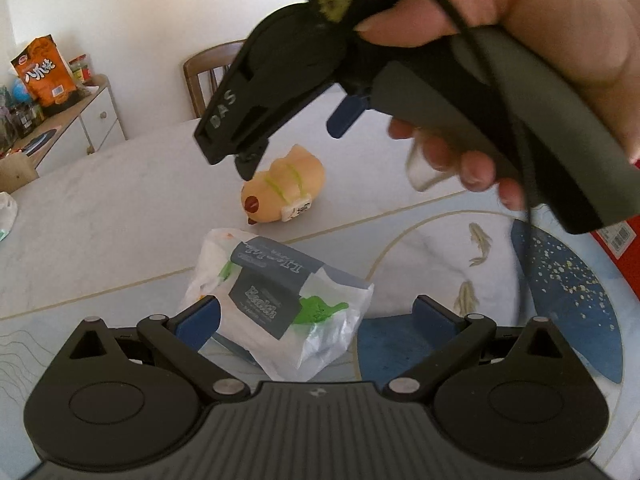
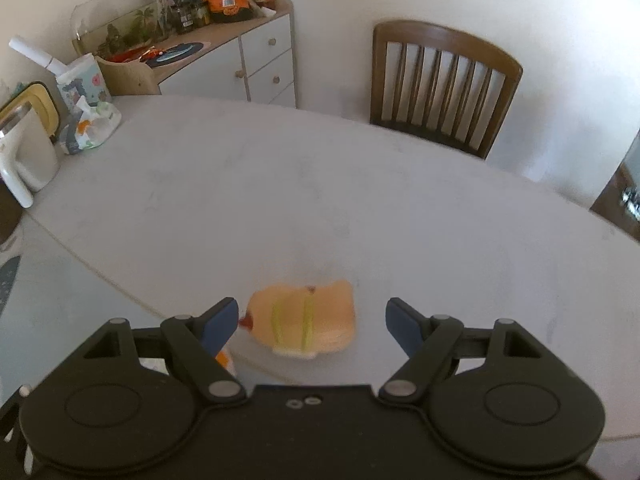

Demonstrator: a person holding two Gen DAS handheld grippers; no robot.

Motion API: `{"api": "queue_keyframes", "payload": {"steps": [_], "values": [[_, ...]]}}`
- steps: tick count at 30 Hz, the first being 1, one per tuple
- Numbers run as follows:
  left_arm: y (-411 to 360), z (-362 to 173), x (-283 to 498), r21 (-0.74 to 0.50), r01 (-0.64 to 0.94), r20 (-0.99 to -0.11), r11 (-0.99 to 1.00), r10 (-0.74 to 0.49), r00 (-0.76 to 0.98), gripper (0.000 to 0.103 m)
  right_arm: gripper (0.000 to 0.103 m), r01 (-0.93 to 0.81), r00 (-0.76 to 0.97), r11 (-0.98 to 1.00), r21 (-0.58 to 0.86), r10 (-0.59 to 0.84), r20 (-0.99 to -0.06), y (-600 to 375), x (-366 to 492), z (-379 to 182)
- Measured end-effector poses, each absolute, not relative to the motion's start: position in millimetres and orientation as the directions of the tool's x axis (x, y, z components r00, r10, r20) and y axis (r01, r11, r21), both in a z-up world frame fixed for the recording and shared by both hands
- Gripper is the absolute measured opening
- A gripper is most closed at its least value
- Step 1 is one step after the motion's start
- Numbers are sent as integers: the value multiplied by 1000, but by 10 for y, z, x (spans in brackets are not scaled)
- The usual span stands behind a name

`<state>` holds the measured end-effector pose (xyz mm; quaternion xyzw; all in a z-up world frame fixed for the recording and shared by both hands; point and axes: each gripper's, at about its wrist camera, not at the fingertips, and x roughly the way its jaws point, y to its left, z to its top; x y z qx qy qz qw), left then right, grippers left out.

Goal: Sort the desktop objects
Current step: 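Grasp the orange bread plush with right tool while left grasps white bread bag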

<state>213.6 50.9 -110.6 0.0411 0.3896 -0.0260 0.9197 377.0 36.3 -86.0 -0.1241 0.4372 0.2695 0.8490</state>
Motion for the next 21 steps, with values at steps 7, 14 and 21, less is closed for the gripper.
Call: {"api": "queue_keyframes", "payload": {"steps": [7, 14, 21], "values": [[487, -1187, 2189, 67, 83, -725, 994, -9, 688, 102, 83, -594, 471, 802, -53, 294, -832, 588, 3809, -1045], [519, -1276, 2237, 60, 74, -736, 995, -6, 677, 100, 83, -601, 445, 797, -61, 270, -854, 636, 3829, -1209], [544, -1326, 2238, 52, 77, -743, 996, -13, 669, 80, 81, -604, 433, 795, -54, 271, -860, 598, 3849, -1243]]}}
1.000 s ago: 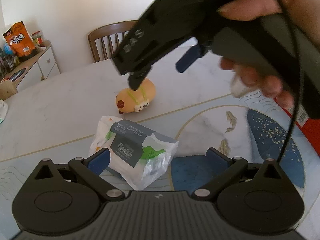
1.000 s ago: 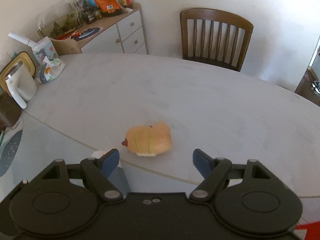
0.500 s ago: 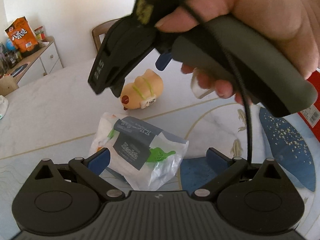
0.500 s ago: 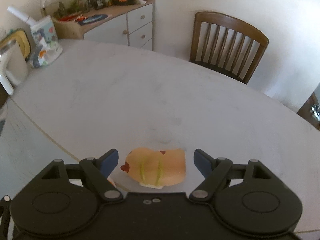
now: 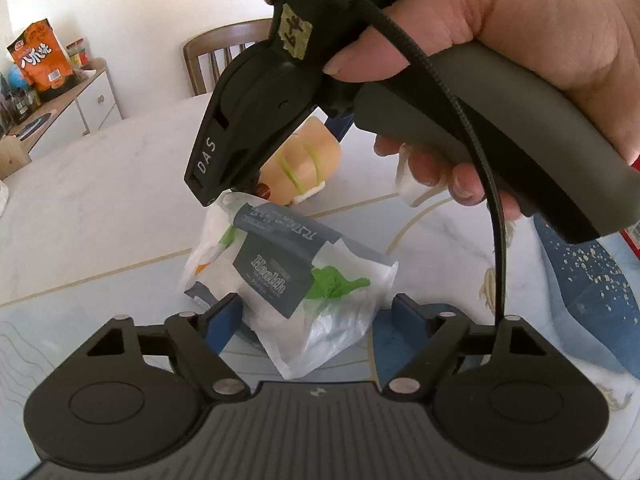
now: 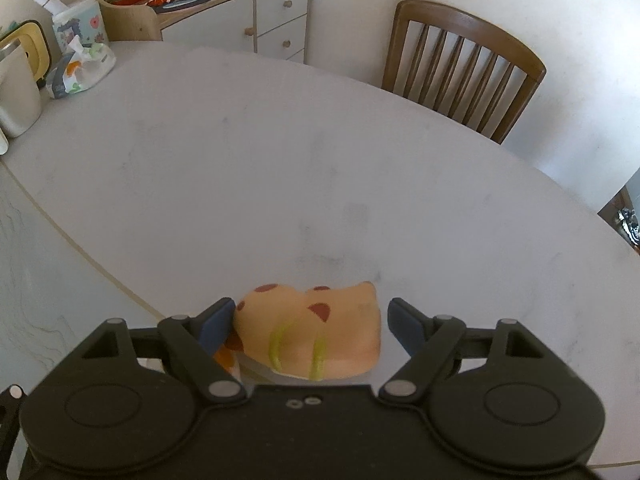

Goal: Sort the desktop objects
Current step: 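Grasp the orange bread plush with right tool while left grasps white bread bag, then carry the white bread bag and orange plush toward the red box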

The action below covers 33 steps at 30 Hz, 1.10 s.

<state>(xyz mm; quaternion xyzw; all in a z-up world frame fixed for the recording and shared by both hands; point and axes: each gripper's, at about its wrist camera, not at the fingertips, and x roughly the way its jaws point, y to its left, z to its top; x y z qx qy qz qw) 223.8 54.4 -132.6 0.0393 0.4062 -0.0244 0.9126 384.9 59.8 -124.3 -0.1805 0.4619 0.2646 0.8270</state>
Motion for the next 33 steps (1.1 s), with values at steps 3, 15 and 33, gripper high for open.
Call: {"api": "queue_keyframes", "payload": {"steps": [3, 15, 33], "values": [[548, -1312, 2223, 49, 77, -736, 996, -17, 677, 69, 80, -595, 427, 803, -34, 280, -860, 567, 3872, -1234], [533, -1221, 2193, 63, 114, -728, 992, -32, 685, 44, 71, -565, 433, 825, -5, 292, -853, 369, 3814, -1118], [351, -947, 1907, 62, 166, -712, 984, -73, 699, 32, 70, -495, 460, 868, 48, 309, -832, -657, 3257, -696]]}}
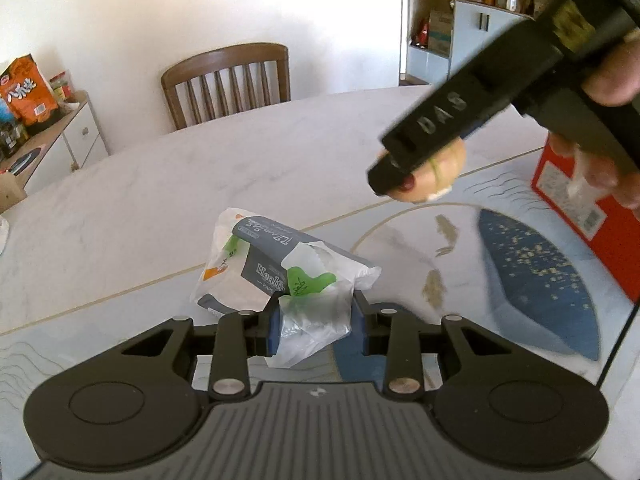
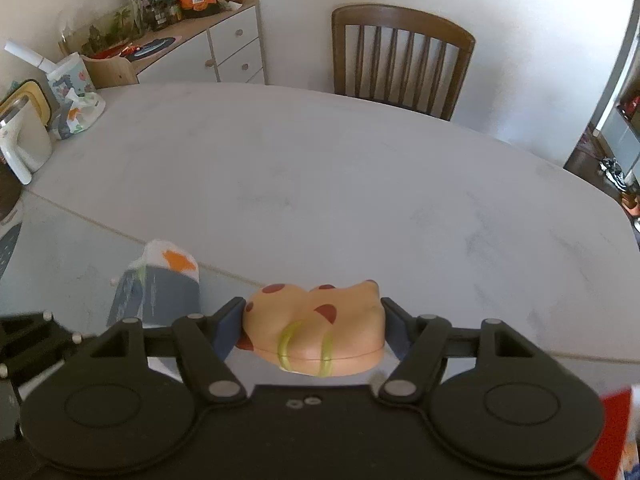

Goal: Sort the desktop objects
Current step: 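Carry the white bread bag and orange plush toward the red box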

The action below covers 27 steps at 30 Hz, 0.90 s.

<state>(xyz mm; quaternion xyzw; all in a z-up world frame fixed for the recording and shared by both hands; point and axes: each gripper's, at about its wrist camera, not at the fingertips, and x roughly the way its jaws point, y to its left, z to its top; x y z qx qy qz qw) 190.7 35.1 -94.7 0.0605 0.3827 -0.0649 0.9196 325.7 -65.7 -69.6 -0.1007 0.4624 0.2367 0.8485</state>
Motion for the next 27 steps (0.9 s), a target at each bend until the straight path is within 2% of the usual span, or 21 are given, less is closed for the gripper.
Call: {"api": "queue_keyframes", "payload": {"steps": [14, 27], "values": [[9, -399, 1689, 35, 228, -671, 973, -146, 727, 32, 70, -447, 506, 890, 91, 335, -795, -1278, 2697, -320], [-741, 92, 1640, 29, 397, -630, 917, -292, 719, 32, 70, -355, 557, 930, 98, 295, -777, -2094, 2284, 26]]}}
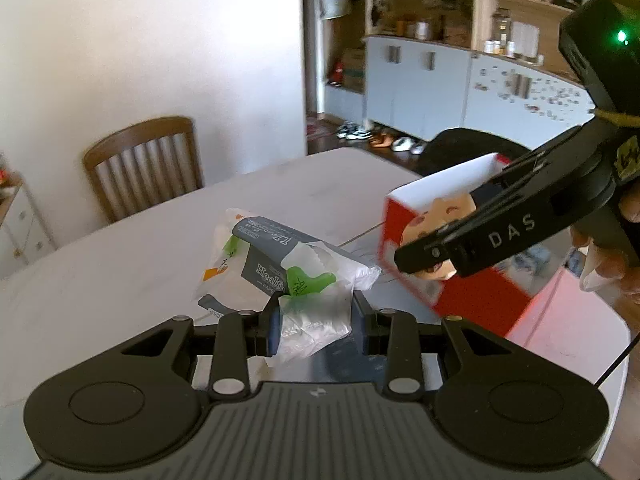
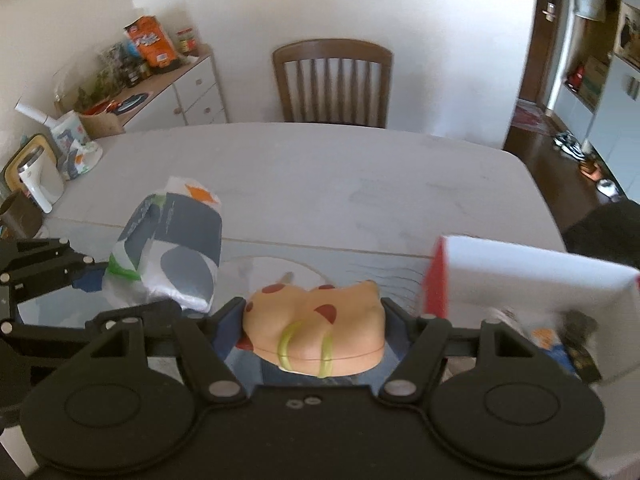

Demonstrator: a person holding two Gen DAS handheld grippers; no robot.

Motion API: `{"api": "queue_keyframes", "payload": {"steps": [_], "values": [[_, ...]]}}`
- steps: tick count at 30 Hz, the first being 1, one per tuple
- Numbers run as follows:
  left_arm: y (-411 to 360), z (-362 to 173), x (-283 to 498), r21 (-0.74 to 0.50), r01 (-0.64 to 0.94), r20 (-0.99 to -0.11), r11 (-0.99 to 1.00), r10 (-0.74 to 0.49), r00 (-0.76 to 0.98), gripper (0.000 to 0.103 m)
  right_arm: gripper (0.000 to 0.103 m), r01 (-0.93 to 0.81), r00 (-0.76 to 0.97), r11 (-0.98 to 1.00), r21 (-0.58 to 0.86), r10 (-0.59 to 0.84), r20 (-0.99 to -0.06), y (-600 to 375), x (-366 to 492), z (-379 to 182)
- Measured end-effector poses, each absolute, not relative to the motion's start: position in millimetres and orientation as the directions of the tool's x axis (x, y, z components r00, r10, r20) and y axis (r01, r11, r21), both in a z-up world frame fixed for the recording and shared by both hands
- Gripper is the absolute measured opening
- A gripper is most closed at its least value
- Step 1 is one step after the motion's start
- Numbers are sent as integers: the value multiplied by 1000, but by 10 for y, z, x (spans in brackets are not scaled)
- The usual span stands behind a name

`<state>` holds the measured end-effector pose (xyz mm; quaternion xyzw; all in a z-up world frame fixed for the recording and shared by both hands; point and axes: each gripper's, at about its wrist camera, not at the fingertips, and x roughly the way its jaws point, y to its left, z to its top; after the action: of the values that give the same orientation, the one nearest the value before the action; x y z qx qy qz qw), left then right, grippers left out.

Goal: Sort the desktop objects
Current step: 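Carry the white bread bag and orange plush toward the red box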

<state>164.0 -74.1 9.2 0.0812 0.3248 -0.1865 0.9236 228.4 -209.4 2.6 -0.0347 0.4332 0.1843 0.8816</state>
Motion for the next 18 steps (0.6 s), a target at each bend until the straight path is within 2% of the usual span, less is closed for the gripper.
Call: {"api": "queue_keyframes", "payload": {"steps": [18], "values": [[-1863, 289, 1802, 62, 606, -617, 793, -446, 648, 32, 70, -214, 578, 974, 77, 190, -794, -3276, 2079, 95]]}}
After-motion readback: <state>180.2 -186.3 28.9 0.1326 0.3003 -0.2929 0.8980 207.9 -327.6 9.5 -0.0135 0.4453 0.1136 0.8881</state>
